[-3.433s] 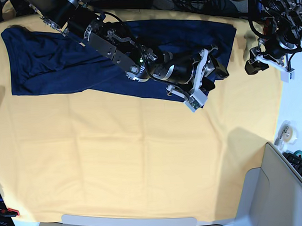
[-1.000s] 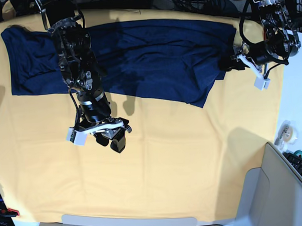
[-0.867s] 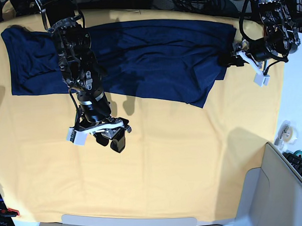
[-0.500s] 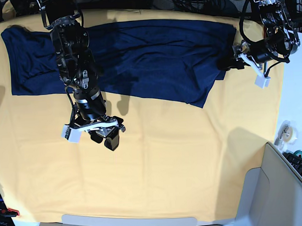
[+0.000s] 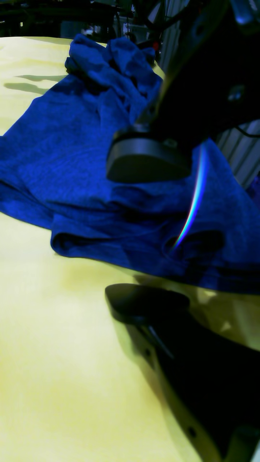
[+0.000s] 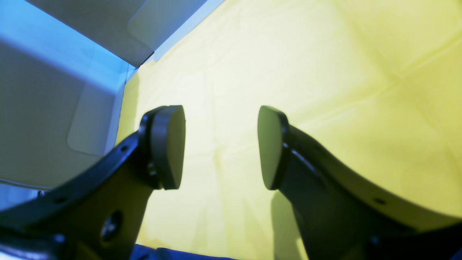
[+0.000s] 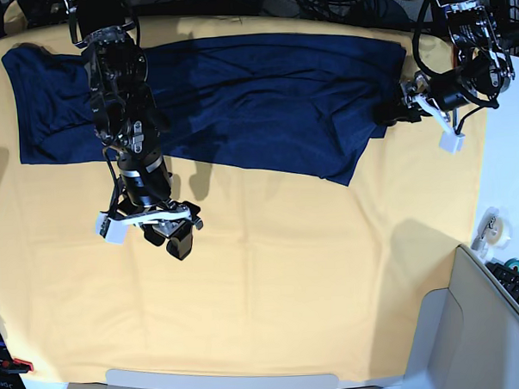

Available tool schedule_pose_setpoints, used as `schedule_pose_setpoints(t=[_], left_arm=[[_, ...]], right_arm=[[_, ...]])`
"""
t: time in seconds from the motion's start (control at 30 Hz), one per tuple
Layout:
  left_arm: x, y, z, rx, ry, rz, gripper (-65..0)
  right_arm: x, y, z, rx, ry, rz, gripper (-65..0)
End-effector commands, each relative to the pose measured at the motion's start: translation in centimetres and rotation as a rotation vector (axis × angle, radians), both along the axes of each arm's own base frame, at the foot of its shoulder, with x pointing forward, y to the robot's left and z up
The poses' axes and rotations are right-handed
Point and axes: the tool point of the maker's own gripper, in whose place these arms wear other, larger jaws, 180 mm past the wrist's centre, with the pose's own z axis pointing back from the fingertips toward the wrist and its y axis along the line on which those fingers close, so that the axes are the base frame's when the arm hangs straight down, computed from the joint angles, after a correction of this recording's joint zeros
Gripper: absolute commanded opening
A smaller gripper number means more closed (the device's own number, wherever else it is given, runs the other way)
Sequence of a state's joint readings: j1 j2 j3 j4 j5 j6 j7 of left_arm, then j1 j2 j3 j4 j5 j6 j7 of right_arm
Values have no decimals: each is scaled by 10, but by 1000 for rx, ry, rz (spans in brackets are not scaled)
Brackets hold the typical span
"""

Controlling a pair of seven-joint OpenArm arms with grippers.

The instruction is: Fold the T-shirt properly

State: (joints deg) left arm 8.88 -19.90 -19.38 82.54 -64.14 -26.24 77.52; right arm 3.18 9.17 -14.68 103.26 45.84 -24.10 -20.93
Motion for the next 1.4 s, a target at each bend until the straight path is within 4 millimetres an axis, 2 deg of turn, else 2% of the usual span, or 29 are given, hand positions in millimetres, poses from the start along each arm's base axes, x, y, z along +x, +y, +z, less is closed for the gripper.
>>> schedule_pose_setpoints(t=[0.0, 0.27, 0.4, 0.5, 0.73, 0.8, 0.93, 1.17, 1.37], left_arm=[[-17, 0, -14, 52, 85, -50, -223], [-23, -32, -22, 8, 105, -112, -224], [-16, -40, -11, 13, 58, -133, -224], [-12, -44, -3, 21, 27, -144, -224], [-16, -45, -6, 21, 36, -144, -238], [-17, -44, -6, 21, 39, -144, -272], [-17, -44, -7, 22, 41, -143, -382], [-15, -45, -6, 21, 36, -143, -650], [-14, -45, -5, 22, 32, -145, -648]], right_arm=[[6, -2, 19, -1, -63, -6, -331], [5, -3, 18, -1, -61, -7, -331], [5, -3, 18, -1, -61, -7, -331], [5, -3, 18, -1, -61, -7, -331], [6, -8, 19, -1, -63, -21, -331], [7, -12, 19, -1, -63, -31, -331], [8, -18, 20, -1, -65, -46, -331], [8, -18, 20, -1, -65, -46, -331], [8, -19, 20, -6, -65, -48, -331]])
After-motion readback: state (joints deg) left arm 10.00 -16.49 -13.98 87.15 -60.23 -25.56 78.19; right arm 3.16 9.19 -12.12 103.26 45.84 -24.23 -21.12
